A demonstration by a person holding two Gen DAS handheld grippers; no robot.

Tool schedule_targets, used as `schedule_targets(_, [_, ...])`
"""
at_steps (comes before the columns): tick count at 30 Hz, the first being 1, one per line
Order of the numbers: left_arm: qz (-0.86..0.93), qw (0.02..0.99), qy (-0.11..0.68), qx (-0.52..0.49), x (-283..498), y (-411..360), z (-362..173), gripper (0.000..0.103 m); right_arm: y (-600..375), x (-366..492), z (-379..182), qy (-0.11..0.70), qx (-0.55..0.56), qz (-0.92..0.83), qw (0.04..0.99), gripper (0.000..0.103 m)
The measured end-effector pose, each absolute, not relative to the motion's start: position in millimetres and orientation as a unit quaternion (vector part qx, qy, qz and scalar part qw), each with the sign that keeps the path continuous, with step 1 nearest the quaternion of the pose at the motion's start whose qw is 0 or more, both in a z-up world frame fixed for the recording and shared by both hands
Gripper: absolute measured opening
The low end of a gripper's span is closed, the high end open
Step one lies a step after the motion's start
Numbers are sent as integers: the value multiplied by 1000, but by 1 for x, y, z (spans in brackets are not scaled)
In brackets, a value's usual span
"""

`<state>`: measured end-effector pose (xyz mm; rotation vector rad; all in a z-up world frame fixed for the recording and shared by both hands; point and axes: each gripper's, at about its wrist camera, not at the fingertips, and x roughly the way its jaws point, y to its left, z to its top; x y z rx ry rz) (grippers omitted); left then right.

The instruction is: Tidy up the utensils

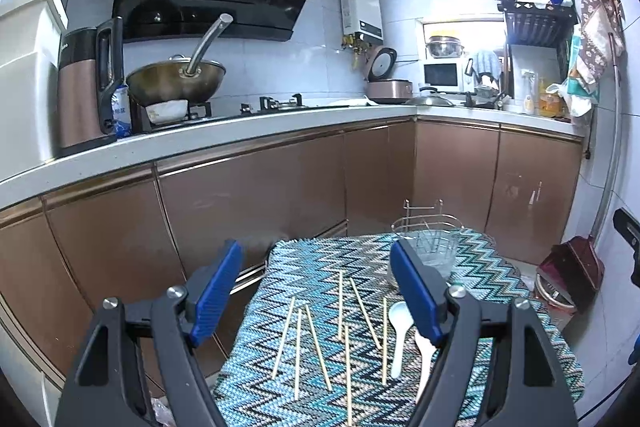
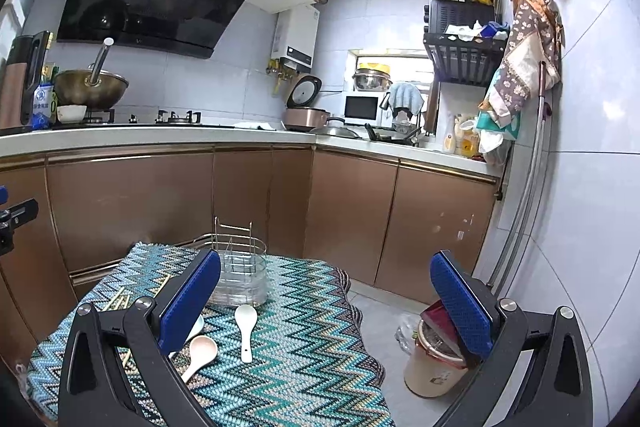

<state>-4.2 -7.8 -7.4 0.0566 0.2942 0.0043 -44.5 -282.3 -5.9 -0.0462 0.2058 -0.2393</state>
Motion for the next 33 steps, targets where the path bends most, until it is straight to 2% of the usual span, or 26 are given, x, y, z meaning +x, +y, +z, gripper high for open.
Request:
schedule_targets(10, [19,990,140,11,7,3,-13,75,-277,-30,-9,103,-27,-93,990,103])
schedule_targets(16, [27,983,181,-24,34,26,-28,75,-278,-17,-13,104,-15,-61,993,103])
schedule_targets(22, [49,976,208,-37,66,60,-28,75,-280,19,-30,149,-5,-16,989,103])
schedule_targets(26, [26,965,255,-62,101,77,-35,75,-283,53,-45,191,-11,1,982,103])
schedule_targets(30, [-39,932,344,-106,144,84,-69,75,-299,94,-66,241,21,29,970,103])
schedule_targets(33, [-90,895,415,-137,174,76,-103,74,-314,119,-86,281,57,43,957,96])
